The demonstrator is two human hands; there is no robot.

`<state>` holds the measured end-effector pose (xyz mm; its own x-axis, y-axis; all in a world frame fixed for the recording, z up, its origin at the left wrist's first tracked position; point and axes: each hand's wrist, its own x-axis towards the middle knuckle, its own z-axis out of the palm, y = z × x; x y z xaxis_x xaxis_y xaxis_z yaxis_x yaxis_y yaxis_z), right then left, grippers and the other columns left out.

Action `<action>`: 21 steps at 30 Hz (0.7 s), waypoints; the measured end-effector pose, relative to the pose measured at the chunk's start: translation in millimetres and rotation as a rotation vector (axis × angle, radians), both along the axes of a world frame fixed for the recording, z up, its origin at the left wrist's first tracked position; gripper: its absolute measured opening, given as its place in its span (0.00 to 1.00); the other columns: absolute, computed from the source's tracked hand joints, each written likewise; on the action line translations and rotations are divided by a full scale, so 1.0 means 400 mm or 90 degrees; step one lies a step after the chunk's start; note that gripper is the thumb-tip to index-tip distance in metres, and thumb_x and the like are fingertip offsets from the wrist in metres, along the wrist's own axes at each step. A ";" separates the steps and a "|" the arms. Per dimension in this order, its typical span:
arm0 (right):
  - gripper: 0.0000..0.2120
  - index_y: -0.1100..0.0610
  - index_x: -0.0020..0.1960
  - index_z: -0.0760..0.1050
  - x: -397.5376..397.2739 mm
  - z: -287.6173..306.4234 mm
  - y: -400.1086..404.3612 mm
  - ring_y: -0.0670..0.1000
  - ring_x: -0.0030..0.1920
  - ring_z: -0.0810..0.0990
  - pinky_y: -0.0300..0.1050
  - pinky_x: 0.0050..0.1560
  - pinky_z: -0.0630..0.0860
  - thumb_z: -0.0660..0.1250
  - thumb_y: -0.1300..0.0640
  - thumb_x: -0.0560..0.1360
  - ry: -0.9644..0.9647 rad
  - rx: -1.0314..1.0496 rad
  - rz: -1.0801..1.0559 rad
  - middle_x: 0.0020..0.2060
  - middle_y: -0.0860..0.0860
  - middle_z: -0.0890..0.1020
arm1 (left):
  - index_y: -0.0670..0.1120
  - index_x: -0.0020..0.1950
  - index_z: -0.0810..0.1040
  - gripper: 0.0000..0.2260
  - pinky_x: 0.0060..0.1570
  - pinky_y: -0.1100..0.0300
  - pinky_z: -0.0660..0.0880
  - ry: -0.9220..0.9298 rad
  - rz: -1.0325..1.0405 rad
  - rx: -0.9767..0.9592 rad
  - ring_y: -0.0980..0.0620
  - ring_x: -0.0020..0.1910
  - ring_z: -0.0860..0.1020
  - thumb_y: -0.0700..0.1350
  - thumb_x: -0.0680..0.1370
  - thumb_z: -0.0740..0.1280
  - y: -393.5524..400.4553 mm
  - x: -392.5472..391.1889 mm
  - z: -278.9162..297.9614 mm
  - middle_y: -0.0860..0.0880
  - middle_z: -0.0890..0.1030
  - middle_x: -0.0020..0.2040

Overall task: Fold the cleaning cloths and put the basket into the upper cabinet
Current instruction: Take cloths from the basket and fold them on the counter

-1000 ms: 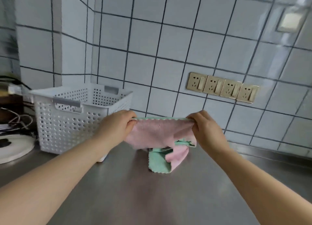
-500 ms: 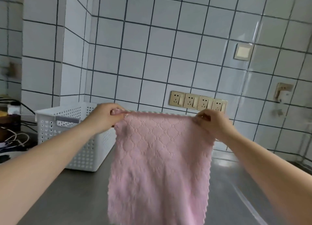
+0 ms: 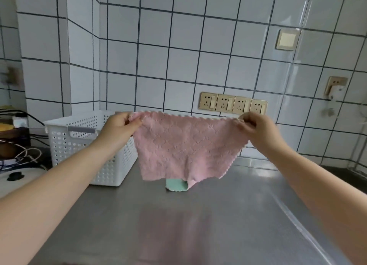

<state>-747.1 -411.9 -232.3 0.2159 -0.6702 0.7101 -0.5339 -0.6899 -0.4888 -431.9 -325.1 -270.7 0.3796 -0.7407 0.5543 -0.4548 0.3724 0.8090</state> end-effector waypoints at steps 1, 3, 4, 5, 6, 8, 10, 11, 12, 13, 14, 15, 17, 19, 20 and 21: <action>0.07 0.54 0.41 0.73 -0.014 -0.034 0.018 0.45 0.34 0.70 0.40 0.34 0.66 0.67 0.54 0.75 0.014 0.015 0.012 0.33 0.46 0.75 | 0.37 0.46 0.78 0.20 0.54 0.51 0.74 -0.046 -0.004 0.011 0.50 0.45 0.77 0.56 0.74 0.68 0.020 0.002 -0.021 0.44 0.81 0.43; 0.07 0.57 0.42 0.72 -0.045 -0.130 0.057 0.47 0.33 0.68 0.38 0.34 0.64 0.66 0.55 0.76 0.067 0.049 0.024 0.31 0.48 0.73 | 0.47 0.45 0.81 0.05 0.55 0.58 0.72 -0.092 -0.029 0.031 0.59 0.46 0.78 0.47 0.76 0.67 0.070 0.004 -0.091 0.57 0.82 0.42; 0.07 0.58 0.42 0.72 -0.061 -0.185 0.077 0.47 0.32 0.67 0.36 0.32 0.63 0.66 0.55 0.76 0.101 0.067 0.022 0.31 0.48 0.72 | 0.54 0.43 0.81 0.09 0.54 0.64 0.72 -0.102 -0.038 0.046 0.64 0.45 0.78 0.41 0.77 0.66 0.096 0.005 -0.130 0.60 0.83 0.40; 0.07 0.58 0.42 0.71 -0.076 -0.244 0.100 0.47 0.31 0.66 0.35 0.31 0.63 0.66 0.56 0.76 0.133 0.088 0.022 0.30 0.49 0.72 | 0.58 0.41 0.82 0.15 0.51 0.70 0.71 -0.133 -0.050 0.064 0.68 0.43 0.78 0.38 0.77 0.65 0.123 0.001 -0.174 0.63 0.83 0.40; 0.08 0.57 0.41 0.71 -0.088 -0.296 0.119 0.45 0.30 0.66 0.35 0.31 0.64 0.66 0.56 0.76 0.160 0.112 0.025 0.29 0.49 0.72 | 0.60 0.40 0.82 0.18 0.48 0.75 0.70 -0.154 -0.061 0.088 0.69 0.41 0.77 0.37 0.77 0.65 0.146 -0.009 -0.215 0.65 0.82 0.40; 0.08 0.55 0.39 0.70 -0.107 -0.395 0.160 0.45 0.31 0.67 0.35 0.32 0.65 0.66 0.56 0.75 0.190 0.176 0.028 0.28 0.48 0.72 | 0.60 0.39 0.82 0.18 0.44 0.78 0.69 -0.167 -0.081 0.147 0.70 0.41 0.77 0.36 0.77 0.65 0.185 -0.020 -0.303 0.68 0.81 0.40; 0.08 0.53 0.40 0.71 -0.116 -0.461 0.189 0.44 0.31 0.68 0.35 0.33 0.66 0.67 0.54 0.75 0.206 0.237 0.031 0.29 0.48 0.74 | 0.55 0.43 0.81 0.13 0.43 0.77 0.69 -0.158 -0.089 0.197 0.69 0.40 0.77 0.38 0.77 0.65 0.214 -0.029 -0.370 0.67 0.82 0.41; 0.08 0.53 0.40 0.71 -0.118 -0.485 0.202 0.43 0.30 0.68 0.35 0.33 0.66 0.67 0.52 0.75 0.212 0.259 0.028 0.30 0.49 0.75 | 0.51 0.44 0.81 0.08 0.41 0.75 0.69 -0.151 -0.093 0.223 0.67 0.38 0.77 0.40 0.78 0.66 0.226 -0.029 -0.400 0.63 0.83 0.40; 0.08 0.53 0.40 0.72 -0.119 -0.499 0.212 0.43 0.30 0.68 0.34 0.33 0.67 0.68 0.51 0.74 0.212 0.275 0.029 0.30 0.48 0.76 | 0.46 0.43 0.81 0.06 0.39 0.71 0.69 -0.152 -0.096 0.237 0.63 0.35 0.75 0.44 0.77 0.66 0.232 -0.028 -0.423 0.58 0.81 0.36; 0.09 0.53 0.40 0.73 -0.119 -0.507 0.220 0.42 0.29 0.69 0.34 0.32 0.67 0.69 0.50 0.74 0.208 0.292 0.035 0.29 0.47 0.76 | 0.40 0.41 0.79 0.10 0.36 0.66 0.66 -0.156 -0.101 0.251 0.60 0.33 0.71 0.47 0.76 0.66 0.241 -0.030 -0.436 0.55 0.76 0.33; 0.09 0.53 0.39 0.74 -0.119 -0.510 0.226 0.41 0.28 0.70 0.33 0.31 0.67 0.69 0.49 0.73 0.206 0.308 0.042 0.28 0.46 0.76 | 0.36 0.39 0.75 0.14 0.35 0.63 0.63 -0.166 -0.107 0.258 0.59 0.32 0.67 0.48 0.76 0.66 0.245 -0.031 -0.444 0.52 0.71 0.32; 0.10 0.52 0.37 0.74 -0.117 -0.510 0.226 0.40 0.28 0.70 0.32 0.31 0.67 0.69 0.49 0.73 0.208 0.321 0.048 0.27 0.44 0.76 | 0.35 0.37 0.72 0.15 0.35 0.60 0.60 -0.165 -0.105 0.268 0.59 0.32 0.64 0.46 0.77 0.66 0.244 -0.033 -0.448 0.51 0.67 0.32; 0.10 0.50 0.36 0.74 -0.110 -0.506 0.214 0.40 0.27 0.71 0.32 0.31 0.67 0.70 0.48 0.72 0.217 0.330 0.046 0.25 0.43 0.76 | 0.38 0.35 0.69 0.14 0.34 0.59 0.58 -0.176 -0.098 0.281 0.58 0.31 0.62 0.43 0.77 0.66 0.235 -0.036 -0.446 0.50 0.64 0.32; 0.11 0.53 0.37 0.75 -0.101 -0.502 0.178 0.41 0.27 0.69 0.34 0.31 0.65 0.70 0.47 0.72 0.215 0.328 0.025 0.27 0.44 0.76 | 0.39 0.35 0.69 0.13 0.34 0.59 0.56 -0.159 -0.086 0.273 0.57 0.31 0.62 0.42 0.77 0.65 0.212 -0.037 -0.440 0.50 0.63 0.33; 0.12 0.54 0.39 0.76 -0.095 -0.499 0.156 0.41 0.28 0.68 0.35 0.31 0.65 0.70 0.46 0.72 0.208 0.326 0.014 0.28 0.46 0.77 | 0.41 0.35 0.68 0.13 0.33 0.59 0.55 -0.139 -0.078 0.267 0.58 0.31 0.61 0.42 0.77 0.65 0.198 -0.037 -0.435 0.49 0.63 0.33; 0.12 0.55 0.40 0.77 -0.088 -0.495 0.134 0.43 0.30 0.69 0.35 0.31 0.65 0.69 0.47 0.72 0.201 0.327 0.005 0.30 0.47 0.78 | 0.43 0.35 0.68 0.13 0.33 0.59 0.54 -0.115 -0.066 0.267 0.58 0.31 0.60 0.42 0.78 0.65 0.184 -0.036 -0.429 0.49 0.62 0.33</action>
<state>-782.3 -358.3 -430.2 0.3703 -0.9078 0.1970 -0.7029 -0.4124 -0.5795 -446.2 -251.3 -442.3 0.2167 -0.9438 0.2497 -0.5793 0.0816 0.8110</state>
